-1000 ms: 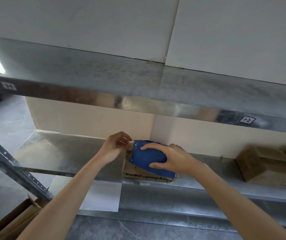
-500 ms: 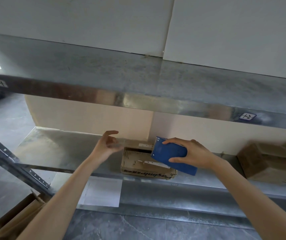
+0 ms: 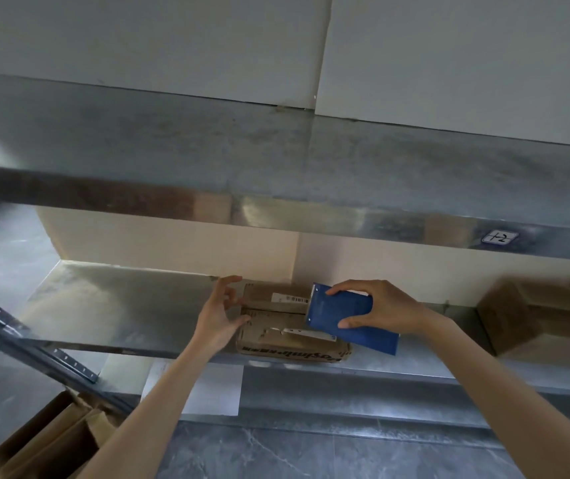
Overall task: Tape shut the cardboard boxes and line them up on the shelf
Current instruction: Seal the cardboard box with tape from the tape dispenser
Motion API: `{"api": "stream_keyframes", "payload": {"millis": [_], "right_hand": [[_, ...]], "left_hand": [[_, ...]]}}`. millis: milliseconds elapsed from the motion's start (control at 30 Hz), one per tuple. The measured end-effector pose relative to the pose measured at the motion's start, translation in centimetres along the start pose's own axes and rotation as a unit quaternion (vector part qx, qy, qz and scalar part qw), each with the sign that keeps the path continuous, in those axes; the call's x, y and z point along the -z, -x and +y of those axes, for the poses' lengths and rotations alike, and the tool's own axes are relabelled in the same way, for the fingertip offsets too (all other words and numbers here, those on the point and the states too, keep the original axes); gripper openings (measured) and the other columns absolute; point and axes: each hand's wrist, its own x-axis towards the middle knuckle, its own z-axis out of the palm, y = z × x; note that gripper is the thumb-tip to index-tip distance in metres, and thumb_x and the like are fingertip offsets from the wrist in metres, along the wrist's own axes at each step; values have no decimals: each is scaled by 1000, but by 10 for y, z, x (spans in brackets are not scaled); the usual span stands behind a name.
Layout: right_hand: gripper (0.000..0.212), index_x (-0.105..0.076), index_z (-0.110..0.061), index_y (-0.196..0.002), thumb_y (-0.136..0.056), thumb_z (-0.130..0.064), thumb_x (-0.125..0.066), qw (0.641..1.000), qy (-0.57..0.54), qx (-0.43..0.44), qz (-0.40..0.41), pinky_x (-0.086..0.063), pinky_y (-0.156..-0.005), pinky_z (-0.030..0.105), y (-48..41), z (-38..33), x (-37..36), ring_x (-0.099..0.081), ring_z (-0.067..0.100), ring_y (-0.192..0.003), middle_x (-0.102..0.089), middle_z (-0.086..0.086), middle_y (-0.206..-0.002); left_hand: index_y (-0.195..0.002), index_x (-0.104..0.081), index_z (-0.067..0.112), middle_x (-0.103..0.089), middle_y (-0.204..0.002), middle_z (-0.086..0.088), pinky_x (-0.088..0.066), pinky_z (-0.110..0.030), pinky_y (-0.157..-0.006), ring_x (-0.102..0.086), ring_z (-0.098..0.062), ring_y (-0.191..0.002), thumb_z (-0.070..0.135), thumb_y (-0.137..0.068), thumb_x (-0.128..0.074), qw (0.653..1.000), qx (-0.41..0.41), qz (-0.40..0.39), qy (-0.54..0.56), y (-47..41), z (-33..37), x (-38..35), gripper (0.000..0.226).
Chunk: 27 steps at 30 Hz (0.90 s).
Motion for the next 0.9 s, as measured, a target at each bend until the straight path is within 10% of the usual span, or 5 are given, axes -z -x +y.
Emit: {"api": "stream_keyframes", "payload": {"millis": [367,900], "right_hand": [[45,-63,-43,-117,-76,-42,-81,999,-24,-15,-43,-51,-95,27,-15,16,4,-55,-1,-113,-59,-21,-126],[41,-63,-52,-113,-75,-51,-79,994,-61,-19,-87,-52,-84,16,-32,28,2,-58,-7,-103,-59,-27,-122]], "left_hand": [[-127,-47,29,-58,-108,13,-54,-47,-94,-61,-15,-111,6,-79,-79,999,9,5,-41,-2,-12,-6,62],[-118,-55,11,-56,-78,-4,-55,-21,-78,-70,-20,-94,-21,-77,-67,980,101,45,167,-4,-4,-9,53]]}}
